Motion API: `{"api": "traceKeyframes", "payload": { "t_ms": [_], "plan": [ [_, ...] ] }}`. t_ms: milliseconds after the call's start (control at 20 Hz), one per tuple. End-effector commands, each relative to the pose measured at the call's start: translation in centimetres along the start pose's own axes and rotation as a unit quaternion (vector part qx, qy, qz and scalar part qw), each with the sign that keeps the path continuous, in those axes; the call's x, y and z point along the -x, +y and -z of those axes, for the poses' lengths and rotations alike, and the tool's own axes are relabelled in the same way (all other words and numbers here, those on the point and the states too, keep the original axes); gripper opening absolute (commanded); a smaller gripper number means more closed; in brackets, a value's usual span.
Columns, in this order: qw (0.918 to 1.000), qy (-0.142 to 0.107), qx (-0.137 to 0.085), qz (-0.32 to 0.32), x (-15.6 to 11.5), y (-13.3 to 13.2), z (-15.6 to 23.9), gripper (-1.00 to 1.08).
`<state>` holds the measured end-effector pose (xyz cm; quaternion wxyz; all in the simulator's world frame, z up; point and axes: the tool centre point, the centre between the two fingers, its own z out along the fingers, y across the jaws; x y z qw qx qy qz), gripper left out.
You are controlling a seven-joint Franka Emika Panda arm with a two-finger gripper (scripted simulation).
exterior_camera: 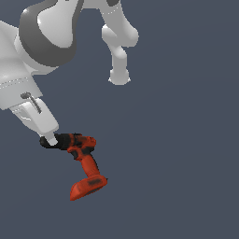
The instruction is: Pick up the object and move it to a goal position.
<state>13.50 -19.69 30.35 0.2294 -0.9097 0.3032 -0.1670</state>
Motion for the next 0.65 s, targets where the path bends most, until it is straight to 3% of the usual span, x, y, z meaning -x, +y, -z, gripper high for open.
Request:
{"api": "traceKeyframes", "payload": {
  "t_ms": [0, 600],
  "plan": [
    [1.0000, 0.005, -0.002, 0.002, 0.4, -0.6, 1.8, -1.00],
    [1.0000, 0.005, -0.002, 0.002, 1.9, -1.3, 5.1, -1.00]
  ]
}}
